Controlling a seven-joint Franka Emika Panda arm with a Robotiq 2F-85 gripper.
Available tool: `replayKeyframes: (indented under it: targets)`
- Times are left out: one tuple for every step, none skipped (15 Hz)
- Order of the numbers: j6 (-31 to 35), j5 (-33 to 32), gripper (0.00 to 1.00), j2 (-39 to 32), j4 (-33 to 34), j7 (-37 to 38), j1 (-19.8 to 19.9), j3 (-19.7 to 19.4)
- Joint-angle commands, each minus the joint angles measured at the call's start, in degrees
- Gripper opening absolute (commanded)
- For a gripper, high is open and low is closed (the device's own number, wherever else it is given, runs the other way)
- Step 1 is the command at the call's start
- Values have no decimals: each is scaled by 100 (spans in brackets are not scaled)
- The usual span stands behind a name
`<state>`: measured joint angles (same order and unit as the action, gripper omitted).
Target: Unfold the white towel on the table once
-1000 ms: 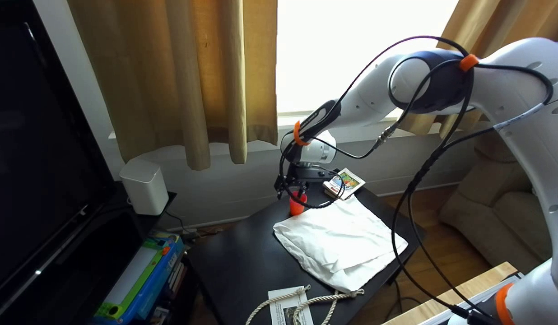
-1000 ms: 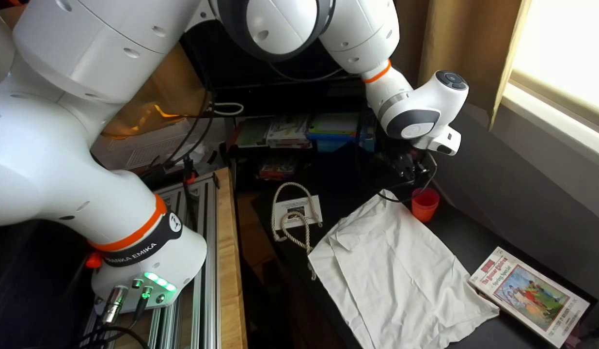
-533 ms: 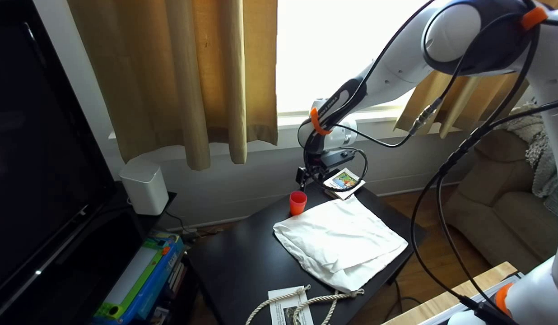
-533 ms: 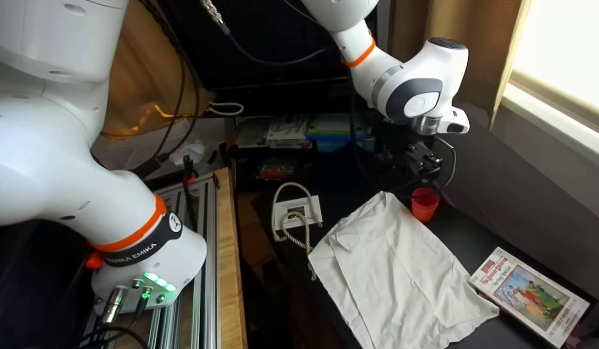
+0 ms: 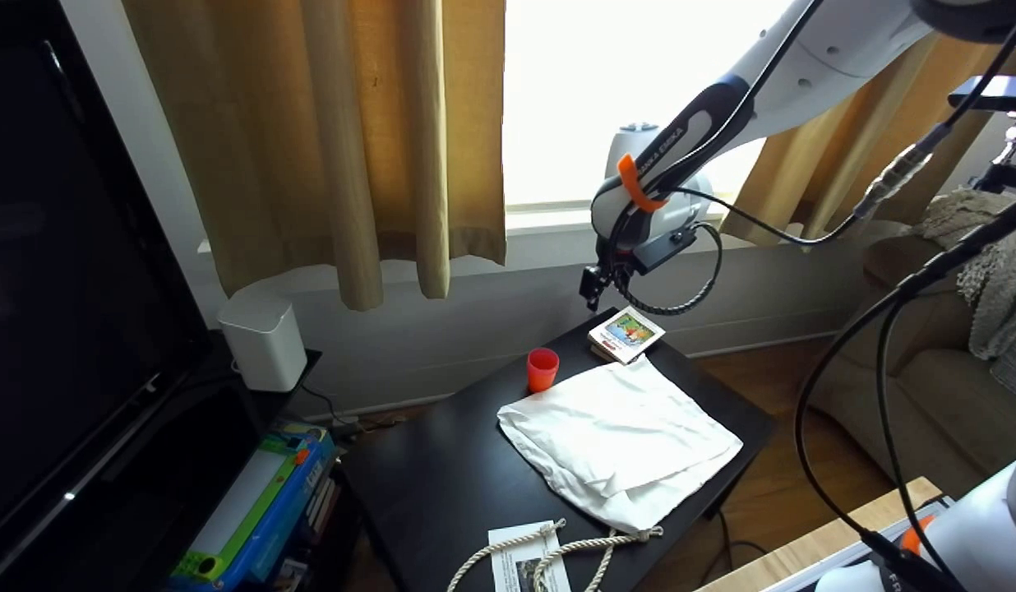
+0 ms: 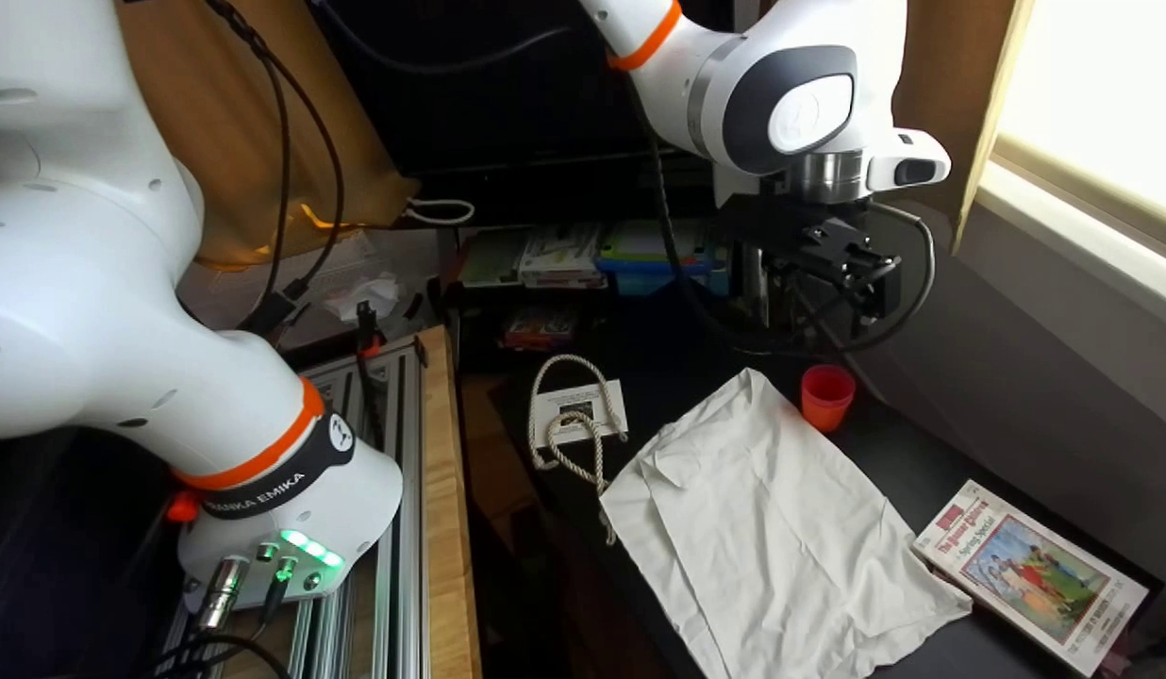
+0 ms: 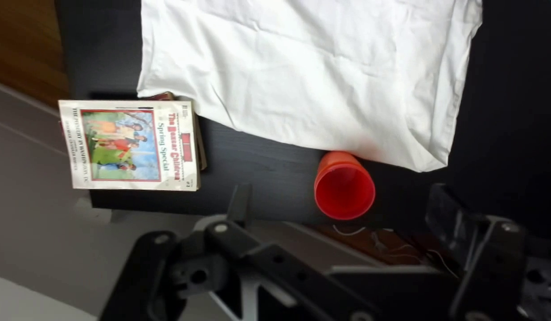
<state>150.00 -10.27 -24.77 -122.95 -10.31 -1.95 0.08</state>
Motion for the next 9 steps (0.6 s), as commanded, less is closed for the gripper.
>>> replayKeyframes:
  targets:
    - [2, 212, 100, 1076, -851, 37, 188, 62]
    - [-62, 394, 100, 1290, -954, -106, 278, 137]
    - [-78, 604, 100, 1463, -1058, -269, 365, 202]
    - [-67, 808, 100, 1633, -1151, -370, 413, 233]
    - [-28, 471, 100, 1149, -721, -132, 250, 95]
    - [-28, 514, 100, 1269, -774, -173, 268, 98]
    - [-28, 510, 100, 1287, -765, -173, 267, 97]
    - [-28, 510, 100, 1264, -750, -173, 265, 99]
    - [-28, 509, 100, 1224, -733, -172, 263, 101]
